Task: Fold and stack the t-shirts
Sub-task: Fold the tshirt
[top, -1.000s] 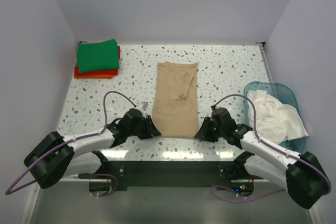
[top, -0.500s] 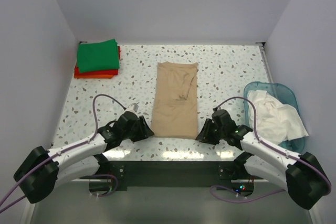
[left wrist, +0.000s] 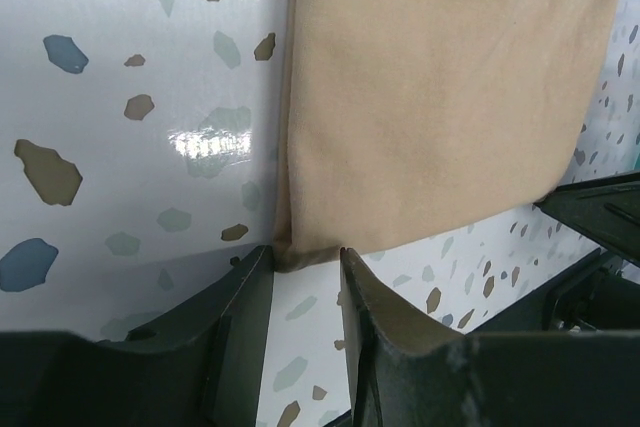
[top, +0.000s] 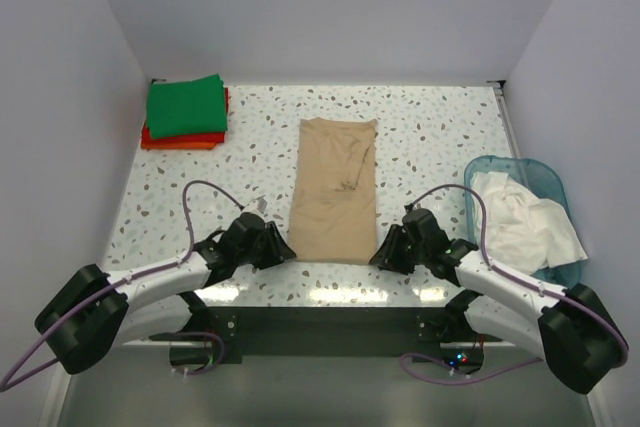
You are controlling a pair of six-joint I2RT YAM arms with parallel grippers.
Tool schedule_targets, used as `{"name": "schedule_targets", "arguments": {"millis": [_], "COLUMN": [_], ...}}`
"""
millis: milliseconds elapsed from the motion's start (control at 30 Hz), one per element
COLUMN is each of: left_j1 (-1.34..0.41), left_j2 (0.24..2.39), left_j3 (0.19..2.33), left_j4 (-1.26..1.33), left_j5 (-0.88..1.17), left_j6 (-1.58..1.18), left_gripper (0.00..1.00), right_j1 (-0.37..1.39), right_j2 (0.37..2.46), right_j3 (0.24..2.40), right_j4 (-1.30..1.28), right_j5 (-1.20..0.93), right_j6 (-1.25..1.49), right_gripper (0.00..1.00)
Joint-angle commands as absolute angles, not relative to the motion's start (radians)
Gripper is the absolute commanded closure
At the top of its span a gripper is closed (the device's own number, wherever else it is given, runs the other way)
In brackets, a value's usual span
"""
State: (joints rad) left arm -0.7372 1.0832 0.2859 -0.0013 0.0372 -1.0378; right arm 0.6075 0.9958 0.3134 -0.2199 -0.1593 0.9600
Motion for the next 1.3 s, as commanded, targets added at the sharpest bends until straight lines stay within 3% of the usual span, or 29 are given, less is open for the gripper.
{"name": "schedule_targets", "arguments": {"millis": [0, 233, 467, 733, 1067, 1267], "left_j1": [-0.735, -0.735, -0.741, -0.813, -0.996, -0.988], "left_j2": [1.118, 1.155, 1.135, 0.999, 0.841, 0.844], "left_j3": [0.258, 0.253, 0.267, 0.233, 0.216, 0.345], "left_j4": [-0.015, 0.058, 0.034, 0.002, -0.095, -0.175], "left_j5": [0.015, 0.044, 0.066, 0.058, -0.054, -0.155], "left_j6": [-1.037, -1.032, -1.025, -1.055, -1.141, -1.080], "left_gripper": [0.62, 0.73, 1.00, 1.00, 1.00, 1.00], "right_j1": [0.604, 0.604, 0.603, 0.603, 0.604, 0.604], "right_j2": [1.022, 1.071, 1.016, 0.812, 0.417, 0.535], "right_j3": [0.285, 0.291, 0.295, 0.241, 0.233, 0.366], "right_j4": [-0.161, -0.109, -0.146, -0.273, -0.555, -0.563], "right_j5": [-0.150, -0.147, -0.150, -0.182, -0.212, -0.158], "right_j6": [0.982, 0.979, 0.956, 0.939, 0.923, 0.832], "right_gripper": [0.65, 0.69, 0.89, 1.00, 1.00, 1.00]}}
